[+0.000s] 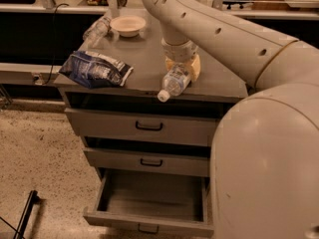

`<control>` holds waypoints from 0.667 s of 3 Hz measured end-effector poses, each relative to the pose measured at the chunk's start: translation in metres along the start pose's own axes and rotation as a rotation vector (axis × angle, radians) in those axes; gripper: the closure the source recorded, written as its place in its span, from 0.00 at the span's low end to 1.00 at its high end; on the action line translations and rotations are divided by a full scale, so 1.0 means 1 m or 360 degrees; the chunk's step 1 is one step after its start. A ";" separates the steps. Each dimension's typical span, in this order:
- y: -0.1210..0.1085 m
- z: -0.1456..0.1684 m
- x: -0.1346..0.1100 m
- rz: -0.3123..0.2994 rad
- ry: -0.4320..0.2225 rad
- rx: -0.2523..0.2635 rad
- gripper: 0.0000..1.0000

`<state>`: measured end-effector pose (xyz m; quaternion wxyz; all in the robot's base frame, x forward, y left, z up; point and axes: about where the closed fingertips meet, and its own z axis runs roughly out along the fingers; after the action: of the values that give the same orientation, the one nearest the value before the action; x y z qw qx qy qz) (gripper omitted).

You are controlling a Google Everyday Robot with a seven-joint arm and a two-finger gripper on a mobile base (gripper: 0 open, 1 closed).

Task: Pick blue plastic bottle from bottom drawer and place on counter

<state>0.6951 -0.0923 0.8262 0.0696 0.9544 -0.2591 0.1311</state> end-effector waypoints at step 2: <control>0.036 -0.082 -0.069 0.0318 -0.0115 0.0170 1.00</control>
Offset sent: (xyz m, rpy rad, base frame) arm -0.1843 0.0272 0.1221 0.2924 -0.0543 -0.2731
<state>0.6019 -0.0739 0.8872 -0.0040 0.9302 -0.3480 0.1166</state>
